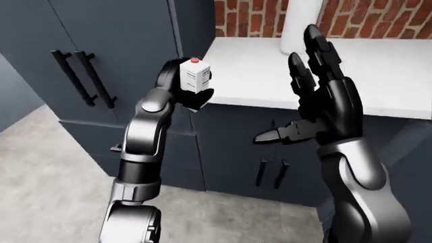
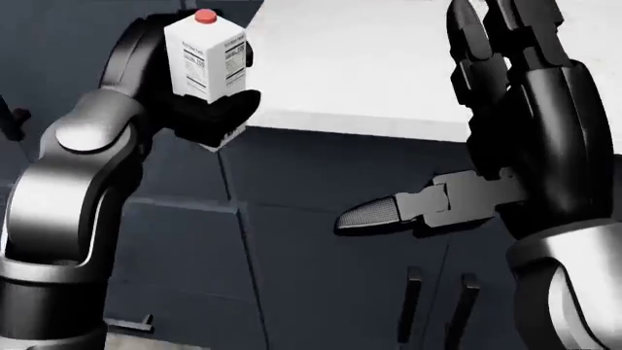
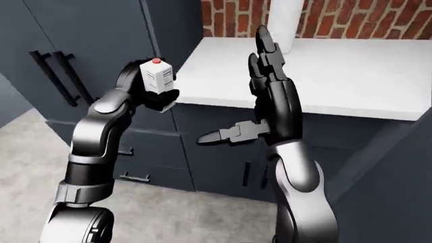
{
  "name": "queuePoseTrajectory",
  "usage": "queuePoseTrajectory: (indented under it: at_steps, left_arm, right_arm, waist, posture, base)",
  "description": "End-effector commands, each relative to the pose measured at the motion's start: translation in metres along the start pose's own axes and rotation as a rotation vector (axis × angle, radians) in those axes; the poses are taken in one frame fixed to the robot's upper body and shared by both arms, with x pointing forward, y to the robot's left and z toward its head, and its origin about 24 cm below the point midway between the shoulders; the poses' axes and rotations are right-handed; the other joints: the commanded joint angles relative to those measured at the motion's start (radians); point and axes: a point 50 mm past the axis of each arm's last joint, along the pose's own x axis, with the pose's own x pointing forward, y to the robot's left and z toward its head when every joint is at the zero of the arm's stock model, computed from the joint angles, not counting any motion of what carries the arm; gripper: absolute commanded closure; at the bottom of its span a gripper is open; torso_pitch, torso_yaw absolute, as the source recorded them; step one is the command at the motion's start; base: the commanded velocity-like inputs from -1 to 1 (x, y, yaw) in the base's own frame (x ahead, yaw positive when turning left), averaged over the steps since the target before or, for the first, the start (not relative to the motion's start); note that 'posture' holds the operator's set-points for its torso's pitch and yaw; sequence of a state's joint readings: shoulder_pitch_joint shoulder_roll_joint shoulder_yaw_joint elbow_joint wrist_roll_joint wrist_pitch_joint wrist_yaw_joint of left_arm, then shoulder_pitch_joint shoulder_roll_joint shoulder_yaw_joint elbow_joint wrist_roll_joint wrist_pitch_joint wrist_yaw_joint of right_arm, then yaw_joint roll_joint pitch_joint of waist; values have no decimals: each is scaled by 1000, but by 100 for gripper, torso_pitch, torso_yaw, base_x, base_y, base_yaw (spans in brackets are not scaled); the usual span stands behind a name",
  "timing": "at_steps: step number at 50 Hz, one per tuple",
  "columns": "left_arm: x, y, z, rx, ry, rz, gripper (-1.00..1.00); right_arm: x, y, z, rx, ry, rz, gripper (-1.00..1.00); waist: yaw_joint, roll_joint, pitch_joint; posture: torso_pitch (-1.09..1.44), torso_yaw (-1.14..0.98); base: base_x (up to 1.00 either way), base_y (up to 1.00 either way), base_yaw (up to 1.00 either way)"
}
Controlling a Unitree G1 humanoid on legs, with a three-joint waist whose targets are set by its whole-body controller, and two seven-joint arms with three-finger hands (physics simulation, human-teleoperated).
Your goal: Move the drinks to the dining counter.
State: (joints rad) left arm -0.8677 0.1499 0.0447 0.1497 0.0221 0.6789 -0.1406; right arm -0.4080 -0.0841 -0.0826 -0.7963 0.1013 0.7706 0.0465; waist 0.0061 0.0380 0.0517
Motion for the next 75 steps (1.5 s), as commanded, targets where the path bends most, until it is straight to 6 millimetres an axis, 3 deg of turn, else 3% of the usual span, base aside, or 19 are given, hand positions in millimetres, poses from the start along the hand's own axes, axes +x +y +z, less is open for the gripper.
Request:
queuePoseTrajectory:
  at_steps: [1,3,5,6,9,17,20,21,33,36,42,51,53,57,58,62,71,74,75]
  left_arm:
    - [-5,14,22,14,-102,56,100]
    - [-6,14,22,11,-104,58,100]
    - [-8,17,22,7,-109,62,100]
    - [-9,18,21,1,-109,67,100]
    - [-18,20,23,-4,-120,76,100]
    - [-46,26,25,-2,-141,85,100]
    - [-58,27,30,11,-156,87,100]
    - [-61,28,31,12,-160,89,100]
    - [-87,37,27,2,-179,110,100]
    - [-89,36,30,6,-186,108,100]
    - [-93,34,33,6,-200,101,100]
    - [-92,31,36,6,-205,93,100]
    - [-92,30,37,7,-205,90,100]
    - [-90,28,35,4,-202,86,100]
    - [-91,27,37,4,-204,84,100]
    - [-91,25,37,4,-206,79,100]
    - [-91,25,36,1,-207,81,100]
    - [-90,25,36,3,-208,80,100]
    - [-91,25,36,2,-208,80,100]
  right_arm:
    - [0,7,14,24,-82,45,-100]
    - [0,7,14,25,-82,45,-100]
    - [0,7,14,25,-82,49,-100]
    - [0,8,14,25,-81,51,-100]
    - [0,6,12,19,-77,48,-100]
    - [0,10,9,16,-67,51,-100]
    - [1,9,9,3,-61,45,-100]
    - [1,9,8,4,-61,44,-100]
    - [2,13,0,-30,-57,30,-100]
    - [4,14,-3,-31,-61,30,-100]
    - [5,12,-6,-59,-70,17,-100]
    - [3,16,-7,-63,-65,36,-100]
    - [3,15,-7,-65,-65,35,-100]
    - [5,15,-6,-67,-55,43,-100]
    - [5,15,-5,-70,-54,44,-100]
    - [5,15,-5,-73,-58,43,-100]
    - [5,16,-8,-76,-57,43,-100]
    - [5,16,-8,-76,-56,44,-100]
    - [5,17,-8,-77,-56,45,-100]
  waist:
    - [9,-9,-21]
    - [10,21,-26]
    - [20,91,-48]
    - [19,49,-8]
    - [29,18,-41]
    - [29,-63,-13]
    - [28,-133,-33]
    - [19,-109,-8]
    - [17,-7,-15]
    - [28,71,-40]
    - [47,-11,-32]
    - [26,-79,-15]
    - [23,-136,-29]
    - [6,-116,-28]
    - [30,-136,-19]
    - [18,-100,-1]
    - [-67,5,-35]
    - [-48,119,-50]
    - [-54,44,-3]
  posture:
    - [0,0]
    - [0,0]
    - [0,0]
    - [0,0]
    - [0,0]
    - [0,0]
    - [0,0]
    - [0,0]
    - [0,0]
    - [0,0]
    - [0,0]
    - [0,0]
    - [0,0]
    - [0,0]
    - [0,0]
    - [0,0]
    - [0,0]
    - [0,0]
    - [0,0]
  base:
    - [-27,0,100]
    - [-27,0,100]
    - [-27,0,100]
    - [-27,0,100]
    - [-26,0,100]
    - [-25,0,100]
    - [-18,0,100]
    - [-16,0,100]
    - [-5,0,100]
    - [0,0,100]
    - [0,0,100]
    - [0,0,100]
    - [9,0,100]
    - [24,25,75]
    - [65,84,0]
    - [78,66,0]
    - [91,44,0]
    - [97,31,0]
    - [100,27,0]
